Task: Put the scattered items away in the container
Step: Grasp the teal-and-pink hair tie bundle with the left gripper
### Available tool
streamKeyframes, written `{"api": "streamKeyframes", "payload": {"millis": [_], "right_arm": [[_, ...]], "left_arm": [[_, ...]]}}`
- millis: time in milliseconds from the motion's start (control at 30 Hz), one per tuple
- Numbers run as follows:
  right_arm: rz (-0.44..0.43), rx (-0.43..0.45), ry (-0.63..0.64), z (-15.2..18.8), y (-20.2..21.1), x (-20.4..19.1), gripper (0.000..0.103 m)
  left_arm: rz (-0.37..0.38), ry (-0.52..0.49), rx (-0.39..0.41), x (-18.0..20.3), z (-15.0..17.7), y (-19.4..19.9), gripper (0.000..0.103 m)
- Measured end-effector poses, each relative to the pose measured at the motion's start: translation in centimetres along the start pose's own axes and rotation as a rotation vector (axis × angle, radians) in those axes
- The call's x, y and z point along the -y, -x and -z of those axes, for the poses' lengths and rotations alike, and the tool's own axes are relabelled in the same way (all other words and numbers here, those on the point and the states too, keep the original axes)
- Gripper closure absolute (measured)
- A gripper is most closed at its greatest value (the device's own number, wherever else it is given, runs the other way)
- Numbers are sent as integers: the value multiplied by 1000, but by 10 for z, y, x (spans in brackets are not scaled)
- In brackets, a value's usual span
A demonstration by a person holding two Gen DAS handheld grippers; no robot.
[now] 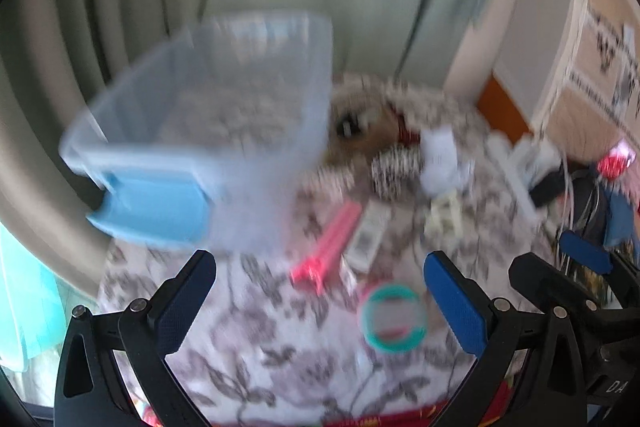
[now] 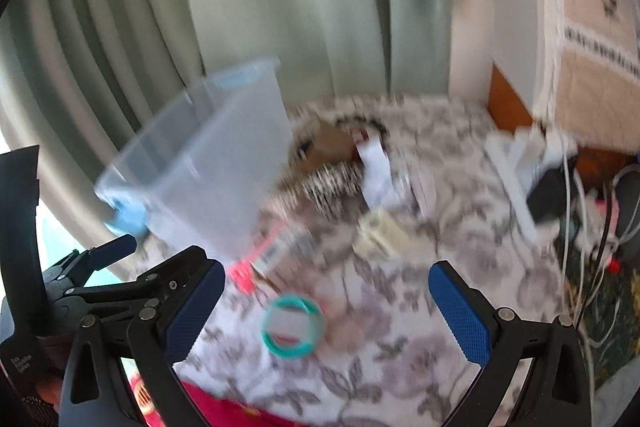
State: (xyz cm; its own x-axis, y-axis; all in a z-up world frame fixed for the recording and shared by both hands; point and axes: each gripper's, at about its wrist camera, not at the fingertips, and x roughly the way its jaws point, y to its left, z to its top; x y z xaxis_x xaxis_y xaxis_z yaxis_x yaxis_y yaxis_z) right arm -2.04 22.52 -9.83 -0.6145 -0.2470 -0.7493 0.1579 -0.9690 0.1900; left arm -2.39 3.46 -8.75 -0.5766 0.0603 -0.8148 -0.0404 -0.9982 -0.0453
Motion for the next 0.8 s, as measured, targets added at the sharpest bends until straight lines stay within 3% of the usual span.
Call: {"api": "streamKeyframes", "payload": {"millis": [33,133,200,433,533,800], "right_arm": [[7,-52,-7,7,-5,5,0],[56,-96,-19,18,-16,25,0],[64,-100,-53,22,-21,38,0],[11,-120,-122,14,-50,59,0],[-2,-133,-121,6,-68,62,0],[-10,-184,-85,-15,-103,58,6]], "left_arm": [[-2,-13,-38,2,4,-7,0],[-25,-45,-137,10,17,-24,0],[7,-22,-190,15,22,-32,0],[-23,-102,-247,41,31,-65,0],[-44,-127,-268,49,30,-75,10],[15,-129,-275,56,18,-78,18]]}}
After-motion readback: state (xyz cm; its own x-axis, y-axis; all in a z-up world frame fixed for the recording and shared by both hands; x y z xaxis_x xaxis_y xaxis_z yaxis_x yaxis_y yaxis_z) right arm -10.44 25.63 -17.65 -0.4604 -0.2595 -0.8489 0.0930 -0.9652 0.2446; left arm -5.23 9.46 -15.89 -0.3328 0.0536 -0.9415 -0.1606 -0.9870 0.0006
